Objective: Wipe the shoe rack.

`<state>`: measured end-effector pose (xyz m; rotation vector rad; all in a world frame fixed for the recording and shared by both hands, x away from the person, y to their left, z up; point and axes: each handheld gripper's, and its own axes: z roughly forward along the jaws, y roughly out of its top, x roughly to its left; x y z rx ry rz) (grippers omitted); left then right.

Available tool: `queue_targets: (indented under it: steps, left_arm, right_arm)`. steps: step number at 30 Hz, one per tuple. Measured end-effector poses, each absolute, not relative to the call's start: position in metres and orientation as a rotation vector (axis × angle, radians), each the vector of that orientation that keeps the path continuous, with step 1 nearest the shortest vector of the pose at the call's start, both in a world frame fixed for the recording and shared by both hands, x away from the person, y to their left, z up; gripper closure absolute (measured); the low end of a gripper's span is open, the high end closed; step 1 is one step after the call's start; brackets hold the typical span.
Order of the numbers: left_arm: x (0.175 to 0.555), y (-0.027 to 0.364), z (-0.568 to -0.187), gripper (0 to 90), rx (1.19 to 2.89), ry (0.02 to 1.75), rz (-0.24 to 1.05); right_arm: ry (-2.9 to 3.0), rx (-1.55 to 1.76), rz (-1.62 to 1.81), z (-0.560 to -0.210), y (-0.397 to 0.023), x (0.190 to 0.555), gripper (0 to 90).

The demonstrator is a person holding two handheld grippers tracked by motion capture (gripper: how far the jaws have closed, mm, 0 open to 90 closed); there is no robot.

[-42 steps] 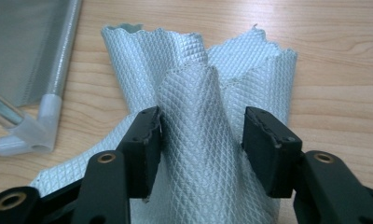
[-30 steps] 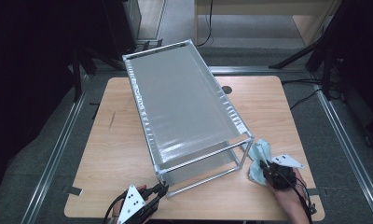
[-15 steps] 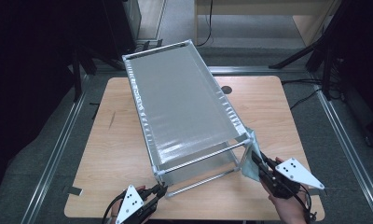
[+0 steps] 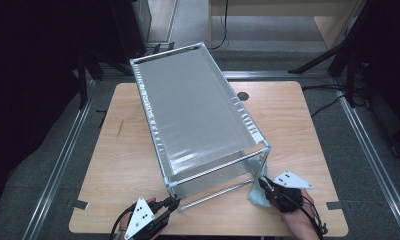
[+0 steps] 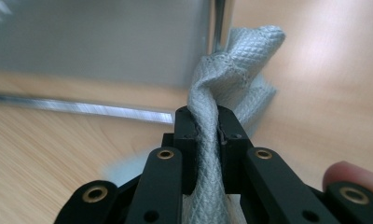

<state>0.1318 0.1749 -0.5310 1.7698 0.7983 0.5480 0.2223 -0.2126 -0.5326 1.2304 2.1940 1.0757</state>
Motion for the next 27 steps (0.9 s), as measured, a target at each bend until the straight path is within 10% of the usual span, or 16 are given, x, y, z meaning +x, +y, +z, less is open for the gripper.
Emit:
queue_targets:
  steps: [16, 27]
  left_arm:
    - [0.132, 0.175, -0.532, 81.4, 1.763, 0.796, 0.548]
    - [0.131, 0.175, -0.533, 81.4, 1.763, 0.790, 0.553]
  right_arm:
    - [1.832, 0.963, 1.356, -0.470, -0.205, 0.190, 82.4]
    - [2.113, 0.995, 1.123, -0.526, -0.172, 0.207, 82.2]
